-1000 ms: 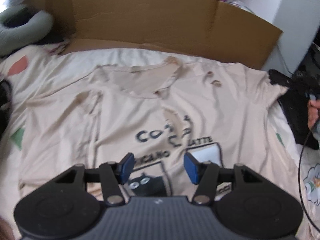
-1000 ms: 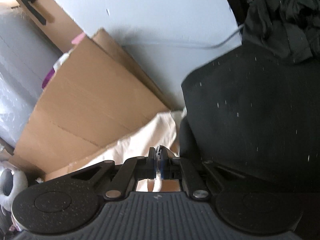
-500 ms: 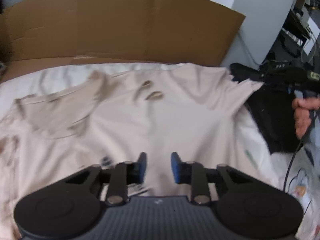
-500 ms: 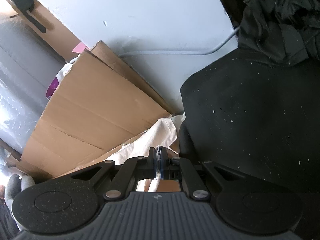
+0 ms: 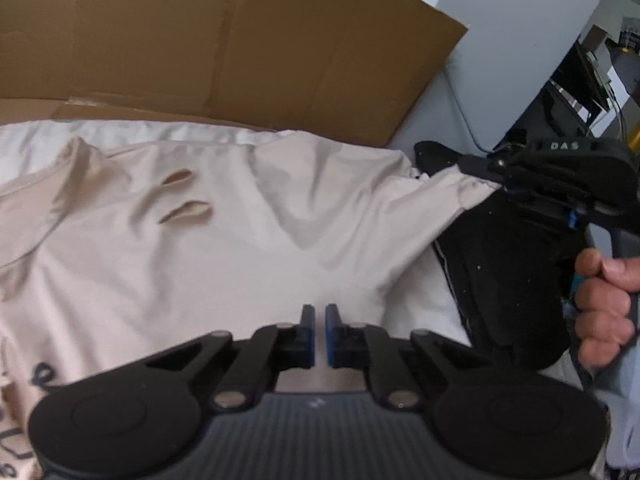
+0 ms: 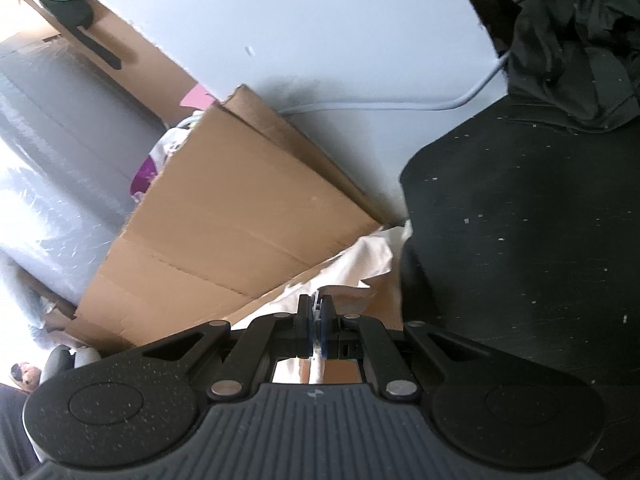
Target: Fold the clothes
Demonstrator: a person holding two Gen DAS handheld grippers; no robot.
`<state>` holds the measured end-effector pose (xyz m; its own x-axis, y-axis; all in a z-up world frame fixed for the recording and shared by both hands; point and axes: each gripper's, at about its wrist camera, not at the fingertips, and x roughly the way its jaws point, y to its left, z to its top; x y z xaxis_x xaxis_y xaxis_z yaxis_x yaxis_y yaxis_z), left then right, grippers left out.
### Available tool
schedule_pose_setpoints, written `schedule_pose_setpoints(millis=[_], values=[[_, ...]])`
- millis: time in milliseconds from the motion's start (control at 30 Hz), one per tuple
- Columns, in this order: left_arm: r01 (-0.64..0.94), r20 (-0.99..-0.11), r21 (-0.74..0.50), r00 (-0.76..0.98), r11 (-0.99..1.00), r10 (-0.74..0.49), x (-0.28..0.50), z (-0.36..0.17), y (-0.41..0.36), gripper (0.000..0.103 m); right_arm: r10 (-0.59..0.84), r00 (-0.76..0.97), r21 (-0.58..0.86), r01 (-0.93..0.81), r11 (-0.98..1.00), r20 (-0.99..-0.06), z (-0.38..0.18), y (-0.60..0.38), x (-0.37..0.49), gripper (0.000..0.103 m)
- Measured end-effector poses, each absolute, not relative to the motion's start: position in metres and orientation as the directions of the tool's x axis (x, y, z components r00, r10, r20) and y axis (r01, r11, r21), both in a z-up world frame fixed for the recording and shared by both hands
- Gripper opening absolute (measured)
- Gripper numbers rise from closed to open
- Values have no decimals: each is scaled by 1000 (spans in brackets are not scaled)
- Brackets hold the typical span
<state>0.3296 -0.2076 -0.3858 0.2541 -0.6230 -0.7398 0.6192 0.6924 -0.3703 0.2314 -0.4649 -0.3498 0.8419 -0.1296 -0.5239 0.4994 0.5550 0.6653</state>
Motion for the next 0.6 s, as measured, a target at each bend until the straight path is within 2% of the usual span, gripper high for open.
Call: schedule_pose_setpoints(millis=[267, 600], values=[[574, -725, -437, 231, 692, -649, 328, -399, -224, 5, -56, 869, 691, 429, 581, -492, -341, -452, 240, 1], [508, -728, -469, 241, 723, -642, 324, -414, -226, 5, 107, 877, 707, 298, 642, -468, -333, -414, 259, 1]])
